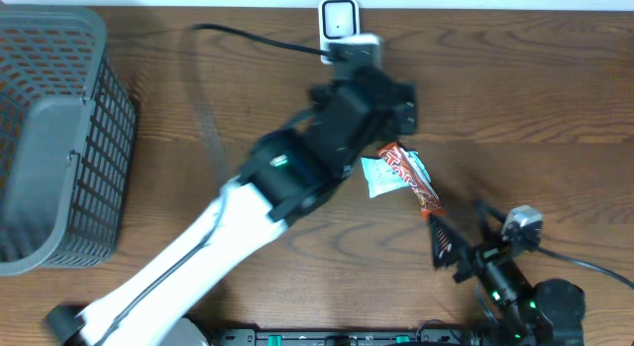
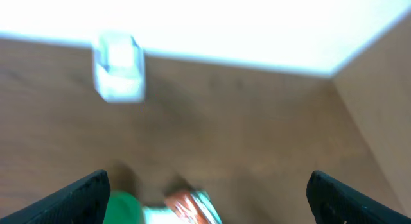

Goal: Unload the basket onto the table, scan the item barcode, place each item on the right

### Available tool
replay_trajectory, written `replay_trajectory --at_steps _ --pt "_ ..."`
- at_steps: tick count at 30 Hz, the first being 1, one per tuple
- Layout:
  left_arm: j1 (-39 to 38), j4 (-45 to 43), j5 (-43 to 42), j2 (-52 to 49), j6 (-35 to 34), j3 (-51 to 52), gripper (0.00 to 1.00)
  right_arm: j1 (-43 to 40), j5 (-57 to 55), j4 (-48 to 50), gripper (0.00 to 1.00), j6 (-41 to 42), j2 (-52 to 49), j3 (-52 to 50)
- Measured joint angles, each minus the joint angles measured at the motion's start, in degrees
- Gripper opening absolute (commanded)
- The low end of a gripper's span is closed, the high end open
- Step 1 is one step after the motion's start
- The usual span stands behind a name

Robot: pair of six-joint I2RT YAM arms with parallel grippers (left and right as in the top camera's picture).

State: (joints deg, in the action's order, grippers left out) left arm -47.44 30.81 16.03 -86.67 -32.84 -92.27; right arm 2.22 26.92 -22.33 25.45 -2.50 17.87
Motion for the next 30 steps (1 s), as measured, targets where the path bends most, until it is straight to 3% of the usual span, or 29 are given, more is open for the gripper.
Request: replay_trajectory --at_steps 4,5,6,7,8,16,22,26,30 --pt "1.6 1.0 5.3 6.4 3.7 0.0 0.98 0.0 19.1 11.1 0.99 1.1 -0.1 0.6" --pt "2.0 1.6 6.2 7.7 4.4 0.0 0.98 0.0 22.6 13.7 0.94 1.8 -0.1 0.8" --pt "2.5 2.3 7.1 9.2 4.9 0.0 0.98 0.0 25.4 16.3 0.81 2.5 -0.1 0.9" --pt "2.9 2.9 7.6 10.1 5.3 0.0 0.98 0.0 27.5 18.2 0.81 3.1 -0.1 1.0" --pt "3.3 3.7 8.0 10.9 5.7 0.0 0.98 0.0 29.2 19.5 0.99 3.5 -0.1 1.1" --pt "8.1 9.4 13.5 13.6 6.6 0.0 0.98 0.0 30.5 20.0 0.99 14.3 -4.4 1.2" --pt "10.0 9.4 21.9 18.4 7.2 0.0 0.98 -0.3 29.9 23.5 0.99 17.0 -21.9 4.2" --pt "10.2 10.6 28.5 25.6 7.2 0.0 0.98 -2.8 29.6 11.6 0.99 10.8 -40.2 16.3" --pt "10.2 14.3 32.3 31.8 7.3 -0.1 0.98 -7.6 27.1 -16.6 0.99 -4.7 -59.9 34.8"
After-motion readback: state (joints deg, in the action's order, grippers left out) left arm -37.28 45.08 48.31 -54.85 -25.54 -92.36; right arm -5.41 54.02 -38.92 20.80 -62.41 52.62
